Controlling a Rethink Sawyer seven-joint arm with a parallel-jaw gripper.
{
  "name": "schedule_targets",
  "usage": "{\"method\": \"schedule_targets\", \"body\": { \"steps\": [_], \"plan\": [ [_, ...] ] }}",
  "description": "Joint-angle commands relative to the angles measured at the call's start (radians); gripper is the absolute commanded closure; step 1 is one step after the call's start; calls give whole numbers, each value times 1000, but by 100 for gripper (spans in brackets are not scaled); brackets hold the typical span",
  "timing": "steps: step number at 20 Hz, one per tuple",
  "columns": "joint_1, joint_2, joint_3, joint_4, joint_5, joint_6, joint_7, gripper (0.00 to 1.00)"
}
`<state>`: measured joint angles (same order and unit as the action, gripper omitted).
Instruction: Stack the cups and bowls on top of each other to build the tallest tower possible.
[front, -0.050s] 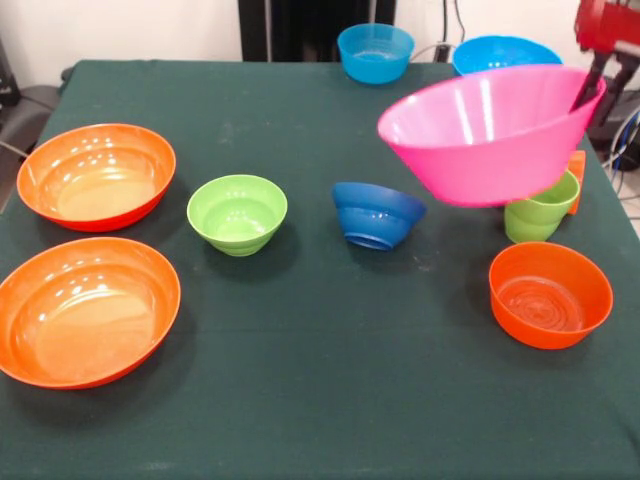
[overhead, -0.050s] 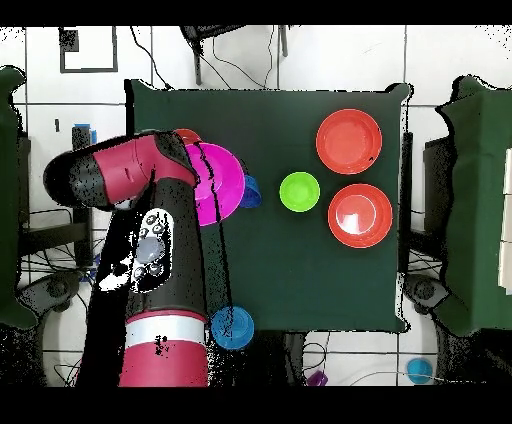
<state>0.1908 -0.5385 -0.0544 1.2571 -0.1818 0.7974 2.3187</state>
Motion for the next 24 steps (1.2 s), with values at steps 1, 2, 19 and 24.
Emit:
{"method": "schedule_targets", "body": {
  "steps": [1,2,19,24],
  "plan": [
    [-26,118,77,-6,-43,-45,-27,100],
    [-22,133,74,-22,-41,-48,-21,100],
    [58,165,22,-37,-22,-81,53,100],
    [59,142,16,-7,-26,-91,30,100]
  ]
}}
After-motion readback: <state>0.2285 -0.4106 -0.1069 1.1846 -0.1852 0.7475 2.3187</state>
